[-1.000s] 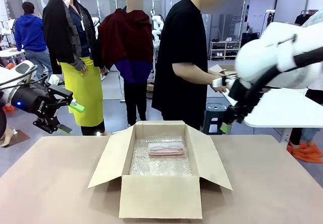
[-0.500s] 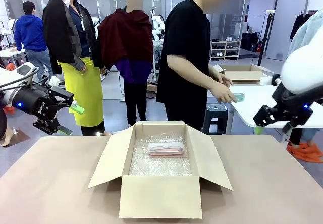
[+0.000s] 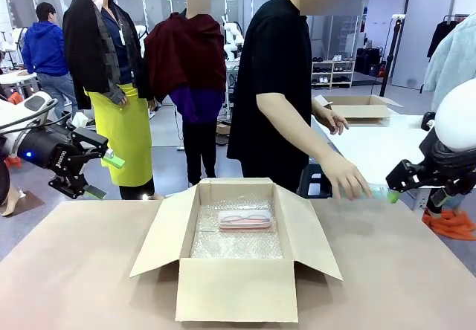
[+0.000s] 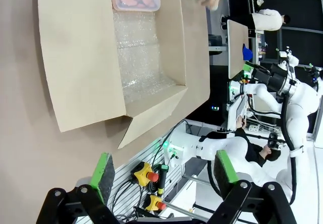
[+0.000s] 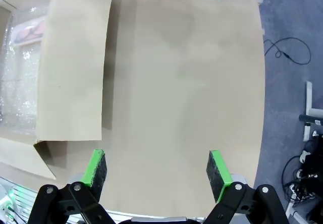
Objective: Pack the glasses set securely to prepare it for shipping.
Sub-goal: Put the Glasses case from the right side of the table into the Package Box.
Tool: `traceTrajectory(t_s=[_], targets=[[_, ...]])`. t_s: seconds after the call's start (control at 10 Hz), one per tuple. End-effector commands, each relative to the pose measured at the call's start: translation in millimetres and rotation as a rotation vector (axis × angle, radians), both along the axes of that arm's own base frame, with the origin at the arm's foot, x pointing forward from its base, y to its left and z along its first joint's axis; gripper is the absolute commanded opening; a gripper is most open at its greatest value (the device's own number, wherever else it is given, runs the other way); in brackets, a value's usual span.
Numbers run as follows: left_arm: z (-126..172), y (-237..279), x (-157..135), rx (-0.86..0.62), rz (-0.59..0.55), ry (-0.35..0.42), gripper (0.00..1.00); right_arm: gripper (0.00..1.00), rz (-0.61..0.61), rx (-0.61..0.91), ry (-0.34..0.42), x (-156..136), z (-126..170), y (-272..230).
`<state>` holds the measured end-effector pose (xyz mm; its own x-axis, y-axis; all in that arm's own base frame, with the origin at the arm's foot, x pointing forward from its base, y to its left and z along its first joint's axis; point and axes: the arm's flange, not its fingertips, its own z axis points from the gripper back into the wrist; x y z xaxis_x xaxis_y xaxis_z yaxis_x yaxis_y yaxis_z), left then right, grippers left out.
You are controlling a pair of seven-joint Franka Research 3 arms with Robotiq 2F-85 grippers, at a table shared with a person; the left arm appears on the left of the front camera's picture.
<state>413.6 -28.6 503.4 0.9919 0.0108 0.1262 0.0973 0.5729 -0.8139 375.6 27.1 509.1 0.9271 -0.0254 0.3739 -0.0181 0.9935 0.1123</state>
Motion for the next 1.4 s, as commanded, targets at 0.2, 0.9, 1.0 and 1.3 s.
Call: traceTrajectory(t_s=[0.2, 0.9, 1.0, 1.3], targets=[[2.3, -1.0, 1.0, -0.005, 0.017, -0.001, 1.0, 1.0, 0.013, -0.005, 0.008, 7.0, 1.3, 1.4], [2.3, -1.0, 1.0, -0.005, 0.017, -0.001, 1.0, 1.0, 0.013, -0.005, 0.008, 7.0, 1.3, 1.4], [2.3, -1.0, 1.0, -0.005, 0.017, -0.001, 1.0, 1.0, 0.013, -0.005, 0.008, 7.0, 1.3, 1.4], [2.3, -1.0, 1.0, -0.005, 0.017, -0.001, 1.0, 1.0, 0.127, -0.001, 0.021, 27.7, -0.8, 3.6]])
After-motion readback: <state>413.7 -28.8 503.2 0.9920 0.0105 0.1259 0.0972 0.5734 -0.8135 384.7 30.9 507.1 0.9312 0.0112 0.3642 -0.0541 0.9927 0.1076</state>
